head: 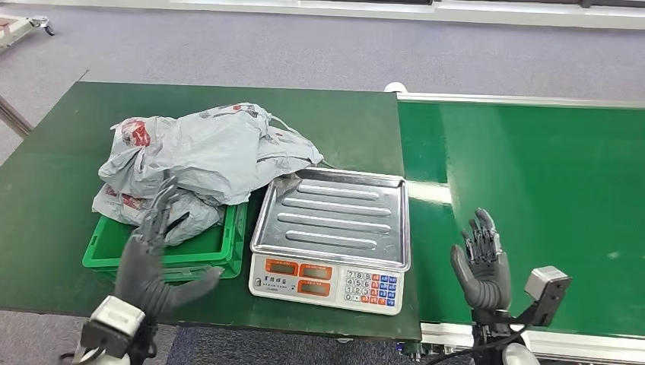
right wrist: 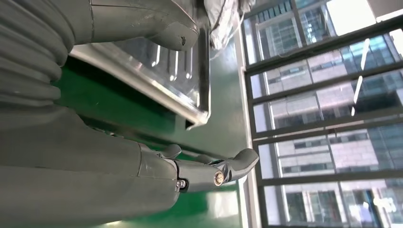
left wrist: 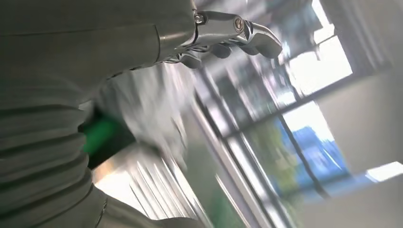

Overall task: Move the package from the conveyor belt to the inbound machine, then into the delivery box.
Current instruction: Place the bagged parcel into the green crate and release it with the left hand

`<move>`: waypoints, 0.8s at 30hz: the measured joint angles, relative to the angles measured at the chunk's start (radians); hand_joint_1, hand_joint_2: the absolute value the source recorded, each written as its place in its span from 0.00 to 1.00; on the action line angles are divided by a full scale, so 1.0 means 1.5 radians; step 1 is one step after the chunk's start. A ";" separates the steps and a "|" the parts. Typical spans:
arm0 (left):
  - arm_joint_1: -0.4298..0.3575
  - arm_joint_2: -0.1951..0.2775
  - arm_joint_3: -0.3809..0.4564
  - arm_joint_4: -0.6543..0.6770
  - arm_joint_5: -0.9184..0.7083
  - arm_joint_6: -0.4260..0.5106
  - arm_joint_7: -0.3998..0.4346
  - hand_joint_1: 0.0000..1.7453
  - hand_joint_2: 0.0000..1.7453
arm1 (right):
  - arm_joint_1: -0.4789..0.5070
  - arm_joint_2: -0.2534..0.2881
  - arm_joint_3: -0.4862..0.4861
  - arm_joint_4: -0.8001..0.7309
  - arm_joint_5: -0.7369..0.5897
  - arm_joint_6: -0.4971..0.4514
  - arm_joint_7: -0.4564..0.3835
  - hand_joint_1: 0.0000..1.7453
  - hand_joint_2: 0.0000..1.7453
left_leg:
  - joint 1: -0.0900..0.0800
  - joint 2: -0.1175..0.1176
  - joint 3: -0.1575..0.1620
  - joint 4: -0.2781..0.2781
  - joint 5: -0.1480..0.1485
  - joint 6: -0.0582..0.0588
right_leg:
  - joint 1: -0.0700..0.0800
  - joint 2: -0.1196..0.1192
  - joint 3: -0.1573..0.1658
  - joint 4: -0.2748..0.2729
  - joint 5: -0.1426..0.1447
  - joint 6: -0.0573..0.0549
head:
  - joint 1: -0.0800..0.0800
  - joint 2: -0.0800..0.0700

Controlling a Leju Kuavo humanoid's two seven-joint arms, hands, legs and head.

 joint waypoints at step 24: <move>-0.277 -0.152 -0.068 0.517 0.248 0.017 0.048 0.00 1.00 | -0.125 0.052 0.267 0.145 0.008 -0.148 -0.022 0.00 0.00 | 0.000 0.000 -0.002 0.000 0.004 0.000 | 0.000 0.000 -0.002 0.000 0.004 -0.001 | 0.000 0.000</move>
